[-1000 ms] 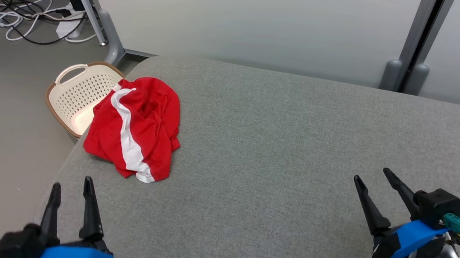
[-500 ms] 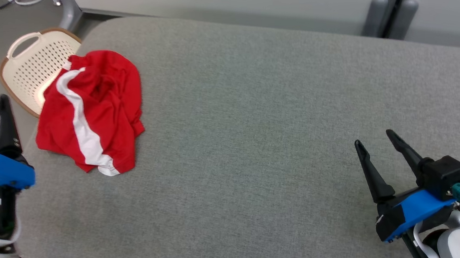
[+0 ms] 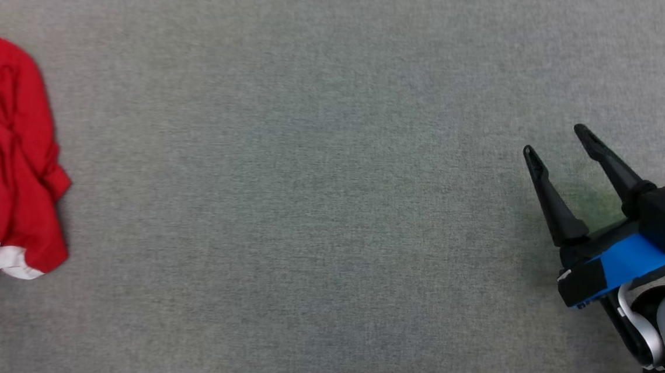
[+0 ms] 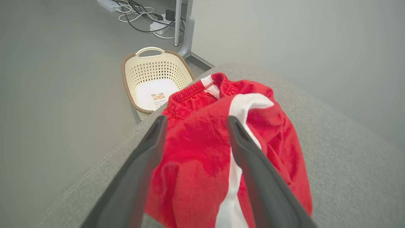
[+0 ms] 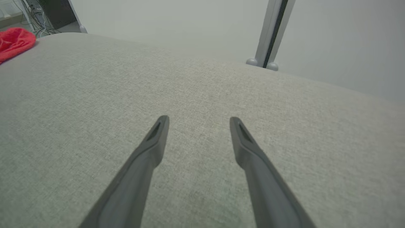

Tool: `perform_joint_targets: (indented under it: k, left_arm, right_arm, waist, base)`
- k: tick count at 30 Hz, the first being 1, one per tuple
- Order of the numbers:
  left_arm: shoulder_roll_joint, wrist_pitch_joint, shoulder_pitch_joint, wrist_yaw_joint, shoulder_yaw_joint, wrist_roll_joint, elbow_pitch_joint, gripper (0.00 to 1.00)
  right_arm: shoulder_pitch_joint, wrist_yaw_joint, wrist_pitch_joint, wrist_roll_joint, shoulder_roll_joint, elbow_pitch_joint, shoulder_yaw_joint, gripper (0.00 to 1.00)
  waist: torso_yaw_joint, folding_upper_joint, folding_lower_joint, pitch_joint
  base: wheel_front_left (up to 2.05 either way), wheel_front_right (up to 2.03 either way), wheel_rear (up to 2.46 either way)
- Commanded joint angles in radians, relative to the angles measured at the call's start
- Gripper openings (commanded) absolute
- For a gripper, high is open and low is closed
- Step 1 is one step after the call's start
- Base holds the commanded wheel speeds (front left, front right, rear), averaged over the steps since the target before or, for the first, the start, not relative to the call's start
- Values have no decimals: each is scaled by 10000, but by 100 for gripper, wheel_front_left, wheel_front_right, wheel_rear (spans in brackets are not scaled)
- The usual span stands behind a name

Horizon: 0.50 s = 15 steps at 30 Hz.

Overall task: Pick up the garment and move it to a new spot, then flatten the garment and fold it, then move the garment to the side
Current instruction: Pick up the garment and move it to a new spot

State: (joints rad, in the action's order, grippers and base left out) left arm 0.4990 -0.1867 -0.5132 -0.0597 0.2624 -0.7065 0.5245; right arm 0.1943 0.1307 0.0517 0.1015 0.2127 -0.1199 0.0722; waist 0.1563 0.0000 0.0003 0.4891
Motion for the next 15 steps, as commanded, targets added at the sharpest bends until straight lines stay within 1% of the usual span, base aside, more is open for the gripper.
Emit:
perform_joint_targets:
  k: [1, 5, 6, 8, 11, 13, 14, 15]
  left_arm:
    - [49, 23, -237, -28, 26, -43, 77, 100]
    - [225, -277, -656, -135, -27, -218, 886, 100]
    - [184, -391, -769, -155, -30, -316, 1076, 100]
    - [115, -727, -882, -57, -72, -414, 1429, 100]
    - [7, -1684, -850, 175, -292, -523, 2206, 100]
    - [-204, -2330, -843, 222, -375, -715, 2611, 100]
    - [-232, -2423, -861, 268, -391, -741, 2700, 88]
    - [-208, -2446, -861, 275, -423, -723, 2752, 0]
  right_arm:
    - [166, 2, 2, 38, 35, -67, -18, 100]
    - [200, 2, -14, 11, 56, -303, -130, 100]
    - [215, 2, -39, 25, 63, -344, -155, 100]
    - [219, 2, -75, 28, 43, -395, -193, 100]
    - [202, 2, -123, 19, -2, -416, -217, 100]
    - [160, 2, -141, 25, -42, -387, -262, 100]
    - [152, 2, -149, 35, -65, -367, -275, 100]
    - [151, 2, -169, 47, -81, -352, -279, 100]
  waist:
    - [-623, 0, -3, 757]
    - [-831, 0, -3, 1268]
    - [-864, 0, -3, 1359]
    - [-912, 0, -3, 1496]
    - [-967, 0, -3, 1584]
    - [-984, 0, -3, 1567]
    - [-984, 0, -3, 1536]
    - [-982, 0, -3, 1498]
  base:
    - [0, 0, 0]
    - [0, 0, 0]
    - [0, 0, 0]
    - [0, 0, 0]
    - [0, 0, 0]
    - [0, 0, 0]
    - [0, 0, 0]
    - [0, 0, 0]
